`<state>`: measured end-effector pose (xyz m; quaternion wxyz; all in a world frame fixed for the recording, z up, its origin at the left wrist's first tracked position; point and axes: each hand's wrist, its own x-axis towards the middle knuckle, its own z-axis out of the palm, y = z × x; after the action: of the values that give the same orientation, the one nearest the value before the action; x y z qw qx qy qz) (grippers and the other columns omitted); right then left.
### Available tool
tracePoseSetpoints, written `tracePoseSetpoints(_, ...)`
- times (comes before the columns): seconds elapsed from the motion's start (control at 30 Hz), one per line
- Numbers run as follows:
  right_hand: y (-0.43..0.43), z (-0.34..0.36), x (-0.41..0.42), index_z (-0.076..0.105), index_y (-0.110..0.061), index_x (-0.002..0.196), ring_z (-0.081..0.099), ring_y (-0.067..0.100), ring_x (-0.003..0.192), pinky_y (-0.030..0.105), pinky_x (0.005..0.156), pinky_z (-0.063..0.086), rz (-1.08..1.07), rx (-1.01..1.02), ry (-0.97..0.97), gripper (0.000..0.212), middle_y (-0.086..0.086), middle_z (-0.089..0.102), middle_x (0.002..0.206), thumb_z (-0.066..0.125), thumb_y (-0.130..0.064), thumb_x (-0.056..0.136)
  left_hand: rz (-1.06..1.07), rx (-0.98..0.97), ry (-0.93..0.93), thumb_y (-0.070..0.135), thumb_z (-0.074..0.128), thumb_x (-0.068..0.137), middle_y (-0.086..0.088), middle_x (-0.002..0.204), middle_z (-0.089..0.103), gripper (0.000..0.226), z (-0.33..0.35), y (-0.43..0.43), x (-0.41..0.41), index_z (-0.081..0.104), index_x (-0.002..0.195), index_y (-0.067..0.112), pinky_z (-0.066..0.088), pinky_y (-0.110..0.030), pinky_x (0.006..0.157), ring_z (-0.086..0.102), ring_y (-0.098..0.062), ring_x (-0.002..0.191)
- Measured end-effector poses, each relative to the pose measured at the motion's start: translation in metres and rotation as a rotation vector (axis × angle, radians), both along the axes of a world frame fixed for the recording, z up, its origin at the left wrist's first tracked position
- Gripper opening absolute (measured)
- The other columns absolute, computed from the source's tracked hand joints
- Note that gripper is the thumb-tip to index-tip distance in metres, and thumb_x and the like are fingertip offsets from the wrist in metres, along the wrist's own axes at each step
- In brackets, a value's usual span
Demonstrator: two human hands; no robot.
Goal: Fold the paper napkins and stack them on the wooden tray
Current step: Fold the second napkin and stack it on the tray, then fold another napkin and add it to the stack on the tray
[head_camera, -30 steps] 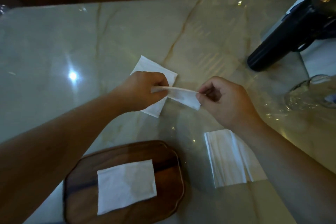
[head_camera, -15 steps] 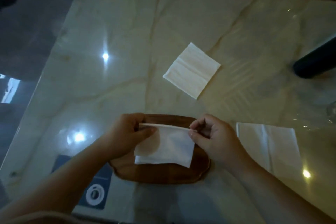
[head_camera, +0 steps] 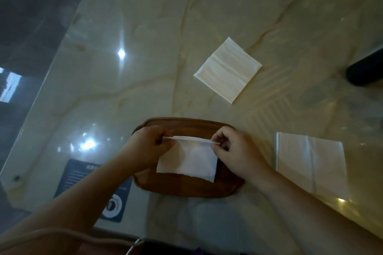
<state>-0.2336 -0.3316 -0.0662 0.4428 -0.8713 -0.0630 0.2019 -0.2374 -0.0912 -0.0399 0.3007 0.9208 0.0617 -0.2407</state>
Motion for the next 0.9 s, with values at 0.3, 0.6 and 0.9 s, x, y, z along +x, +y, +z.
tracePoseSetpoints(0.3,-0.013,0.01,0.003,0.058,-0.025,0.09,0.051,0.005,0.063,0.024,0.06,0.047,0.062,-0.129,-0.196,0.012,-0.01,0.051,0.091,0.064,-0.03,0.081,-0.379,0.332,-0.347,0.03,0.071,0.074,0.001,0.089,0.066,0.028,0.016,-0.009,0.001,0.061,0.098,0.019,0.026,-0.017,0.046,0.065,-0.023,0.075)
tracePoseSetpoints(0.6,-0.098,0.028,-0.002,0.06,-0.028,0.11,0.061,0.013,0.089,0.029,0.067,0.044,-0.041,-0.369,-0.225,0.03,-0.007,0.057,0.109,0.059,-0.041,0.083,-0.574,0.178,-0.445,0.035,0.053,0.086,-0.001,0.089,0.062,0.021,0.027,-0.095,0.029,0.058,0.1,0.02,0.05,-0.035,0.055,0.06,-0.021,0.077)
tracePoseSetpoints(0.9,-0.204,0.021,-0.041,0.06,-0.026,0.104,0.059,0.012,0.077,0.032,0.069,0.05,-0.436,-0.384,-0.08,0.029,-0.009,0.059,0.097,0.067,-0.039,0.079,-0.655,0.146,-0.307,0.04,0.053,0.086,0.003,0.112,0.058,0.029,0.012,-0.215,0.051,0.053,0.112,0.026,0.052,-0.039,0.079,0.056,-0.018,0.099)
